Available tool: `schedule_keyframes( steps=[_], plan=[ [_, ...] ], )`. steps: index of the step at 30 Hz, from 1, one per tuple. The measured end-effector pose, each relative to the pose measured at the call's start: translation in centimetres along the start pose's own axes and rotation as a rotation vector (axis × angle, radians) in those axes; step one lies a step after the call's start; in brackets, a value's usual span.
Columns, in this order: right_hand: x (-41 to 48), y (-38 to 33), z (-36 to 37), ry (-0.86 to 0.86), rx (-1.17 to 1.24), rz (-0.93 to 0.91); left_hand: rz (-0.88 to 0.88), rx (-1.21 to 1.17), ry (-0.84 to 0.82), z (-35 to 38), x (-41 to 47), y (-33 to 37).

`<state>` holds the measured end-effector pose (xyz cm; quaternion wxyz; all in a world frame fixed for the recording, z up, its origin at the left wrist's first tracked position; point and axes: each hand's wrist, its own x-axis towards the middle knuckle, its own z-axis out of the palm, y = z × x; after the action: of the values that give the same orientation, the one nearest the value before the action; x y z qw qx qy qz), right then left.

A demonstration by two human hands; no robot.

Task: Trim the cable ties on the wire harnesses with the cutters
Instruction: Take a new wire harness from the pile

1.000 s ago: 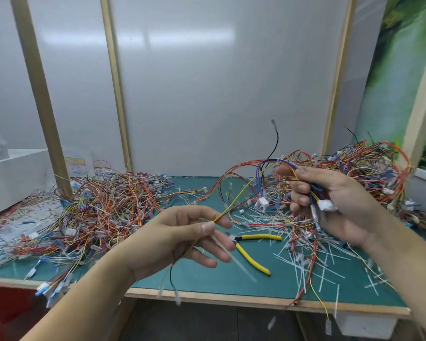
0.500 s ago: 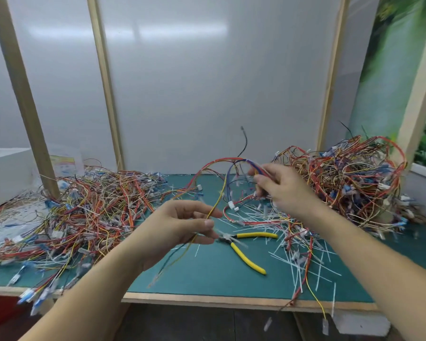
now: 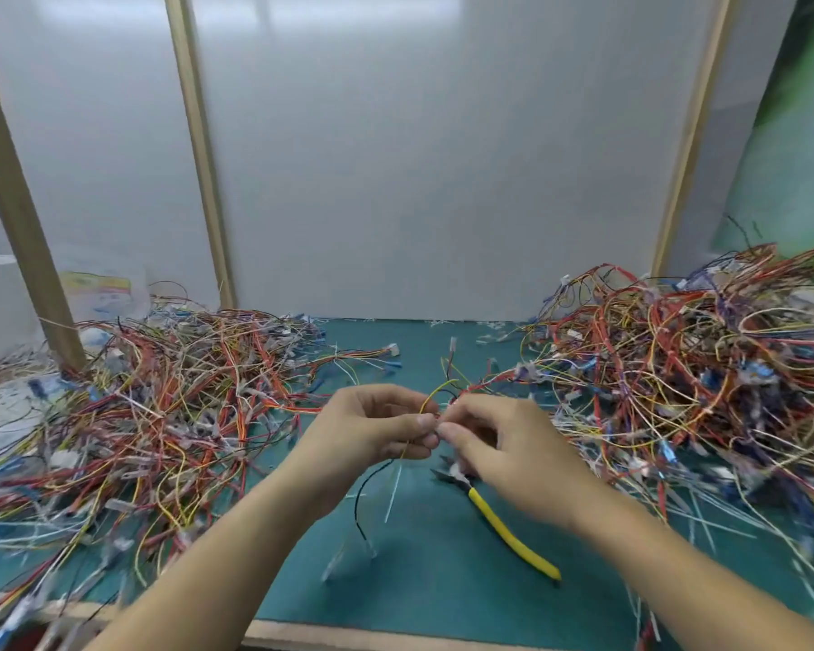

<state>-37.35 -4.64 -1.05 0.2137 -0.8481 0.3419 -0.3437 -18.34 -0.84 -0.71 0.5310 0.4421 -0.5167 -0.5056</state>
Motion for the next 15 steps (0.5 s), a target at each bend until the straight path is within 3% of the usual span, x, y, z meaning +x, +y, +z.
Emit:
schedule_keyframes(
  steps=[8,15],
  plan=[
    [-0.1,3.5,0.1,-0.058,-0.017,0.052,-0.066,0.280,-0.203,-0.8,3.1,-1.2],
    [0.3,4.3,-0.5,-0.024,-0.126,0.113,-0.014,0.242,-0.124,-1.0,5.1,-1.9]
  ],
)
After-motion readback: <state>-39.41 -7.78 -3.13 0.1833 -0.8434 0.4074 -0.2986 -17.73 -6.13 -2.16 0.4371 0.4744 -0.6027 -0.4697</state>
